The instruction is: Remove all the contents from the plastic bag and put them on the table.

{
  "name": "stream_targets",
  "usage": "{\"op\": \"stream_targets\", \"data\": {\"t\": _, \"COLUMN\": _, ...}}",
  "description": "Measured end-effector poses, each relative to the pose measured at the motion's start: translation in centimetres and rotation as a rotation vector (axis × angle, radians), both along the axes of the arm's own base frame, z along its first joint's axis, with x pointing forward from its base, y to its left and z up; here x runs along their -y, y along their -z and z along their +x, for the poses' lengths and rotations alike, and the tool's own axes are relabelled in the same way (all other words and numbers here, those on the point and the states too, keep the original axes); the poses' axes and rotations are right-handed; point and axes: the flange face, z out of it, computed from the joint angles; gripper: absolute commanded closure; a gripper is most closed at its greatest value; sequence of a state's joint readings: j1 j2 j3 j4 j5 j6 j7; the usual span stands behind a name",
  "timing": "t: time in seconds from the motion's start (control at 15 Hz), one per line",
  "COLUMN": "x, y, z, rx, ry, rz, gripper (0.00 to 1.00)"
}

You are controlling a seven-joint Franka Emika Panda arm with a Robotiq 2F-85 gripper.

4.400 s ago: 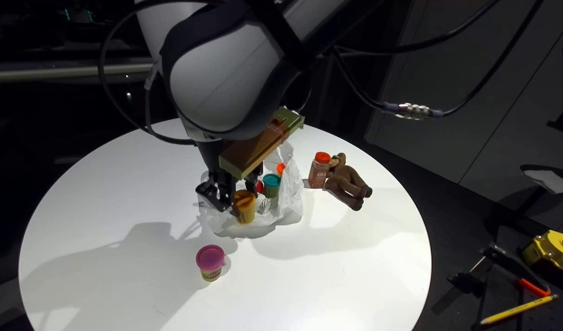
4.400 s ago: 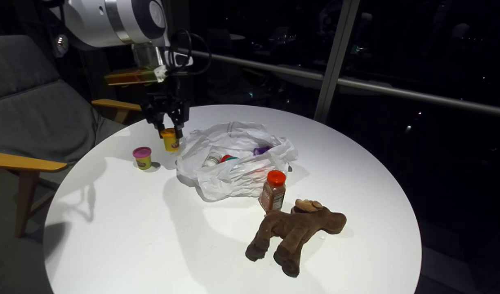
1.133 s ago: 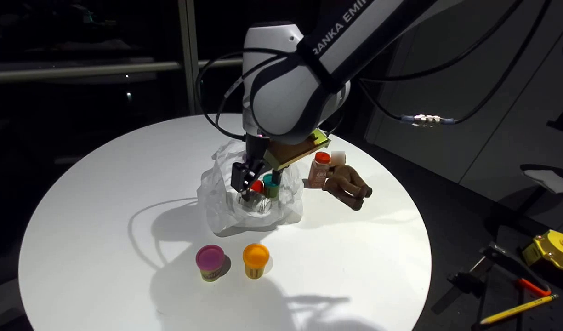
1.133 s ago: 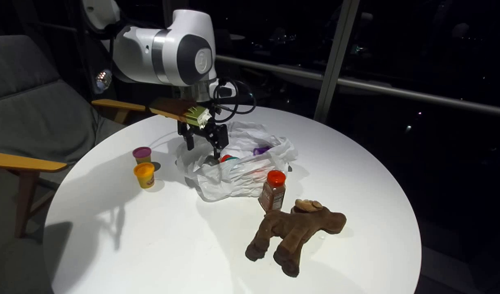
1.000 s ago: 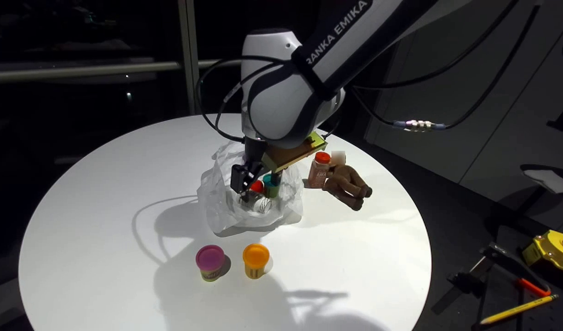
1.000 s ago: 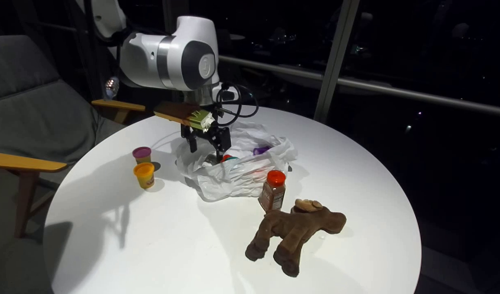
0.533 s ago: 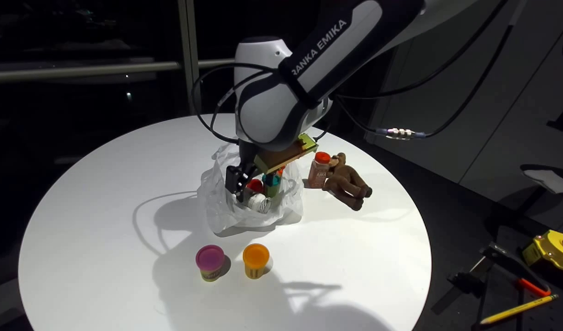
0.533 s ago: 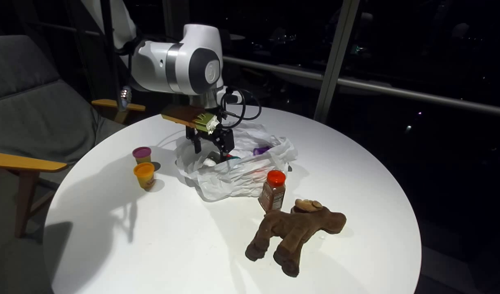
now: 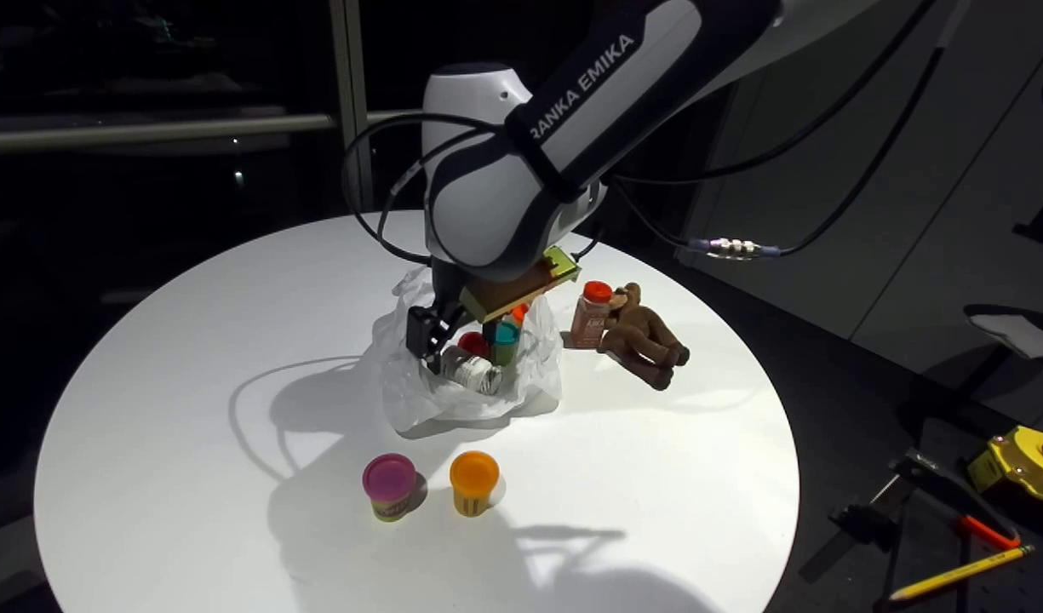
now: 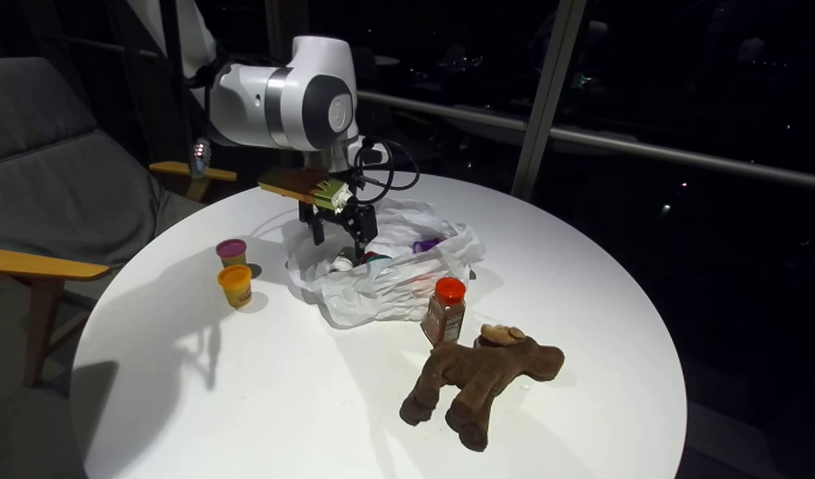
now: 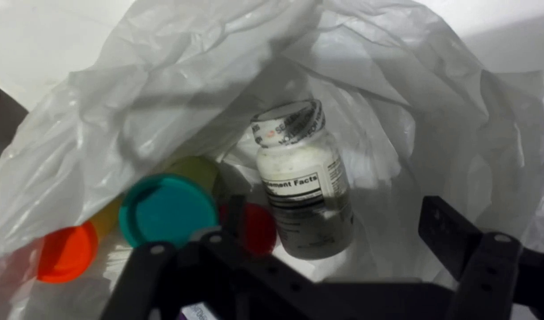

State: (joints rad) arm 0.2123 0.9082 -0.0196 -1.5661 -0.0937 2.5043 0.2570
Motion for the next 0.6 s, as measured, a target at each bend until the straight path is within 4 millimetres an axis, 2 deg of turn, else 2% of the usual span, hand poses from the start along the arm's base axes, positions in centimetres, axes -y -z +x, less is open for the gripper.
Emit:
{"op": "stream_targets", "data": {"t": 0.27, "x": -1.22, "y": 0.04, "z": -0.28, "rx": -0.001, "ry": -0.017, "rz": 0.0, "gripper": 0.0}}
{"op": "stream_targets", "data": {"t": 0.6, "x": -0.74, "y": 0.68, "z": -0.49, "rx": -0.018, "ry": -0.011, "rz": -0.007, "gripper": 0.0}}
